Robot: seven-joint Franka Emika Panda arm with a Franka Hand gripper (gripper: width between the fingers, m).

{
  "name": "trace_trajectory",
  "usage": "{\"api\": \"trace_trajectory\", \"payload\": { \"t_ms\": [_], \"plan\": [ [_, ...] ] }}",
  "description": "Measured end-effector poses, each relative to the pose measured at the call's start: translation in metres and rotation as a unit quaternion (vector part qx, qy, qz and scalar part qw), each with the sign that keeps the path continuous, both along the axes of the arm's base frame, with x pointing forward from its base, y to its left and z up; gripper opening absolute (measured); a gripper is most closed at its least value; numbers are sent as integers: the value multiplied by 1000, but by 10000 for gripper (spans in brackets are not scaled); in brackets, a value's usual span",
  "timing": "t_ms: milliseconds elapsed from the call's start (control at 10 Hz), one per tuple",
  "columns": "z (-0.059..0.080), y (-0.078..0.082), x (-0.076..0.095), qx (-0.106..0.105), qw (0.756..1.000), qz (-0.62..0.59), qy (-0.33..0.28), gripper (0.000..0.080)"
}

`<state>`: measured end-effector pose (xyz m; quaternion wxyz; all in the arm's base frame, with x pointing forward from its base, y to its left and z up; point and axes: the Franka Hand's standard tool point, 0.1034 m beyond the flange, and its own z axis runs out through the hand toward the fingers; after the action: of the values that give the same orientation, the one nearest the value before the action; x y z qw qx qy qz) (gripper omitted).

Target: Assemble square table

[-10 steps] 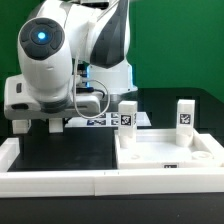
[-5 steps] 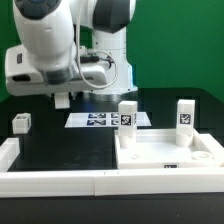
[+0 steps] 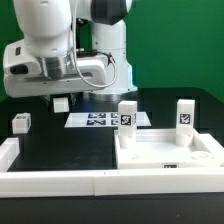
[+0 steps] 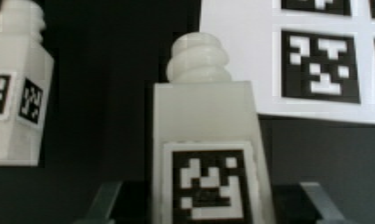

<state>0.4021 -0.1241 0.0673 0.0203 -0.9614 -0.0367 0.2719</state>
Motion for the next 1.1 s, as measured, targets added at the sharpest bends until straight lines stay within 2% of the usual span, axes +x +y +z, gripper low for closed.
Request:
{"api": "trace_trajectory", "payload": {
  "t_ms": [100, 300, 700, 800, 1100],
  "plan": [
    [7, 2, 16, 2, 999, 4, -33, 289],
    [26, 0, 36, 5, 997, 11, -76, 289],
    [22, -7, 44, -6, 977, 21, -212, 290],
    [19, -3, 47, -13, 971, 17, -240, 290],
    [31, 8, 81, -18, 951, 11, -308, 290]
  ]
}}
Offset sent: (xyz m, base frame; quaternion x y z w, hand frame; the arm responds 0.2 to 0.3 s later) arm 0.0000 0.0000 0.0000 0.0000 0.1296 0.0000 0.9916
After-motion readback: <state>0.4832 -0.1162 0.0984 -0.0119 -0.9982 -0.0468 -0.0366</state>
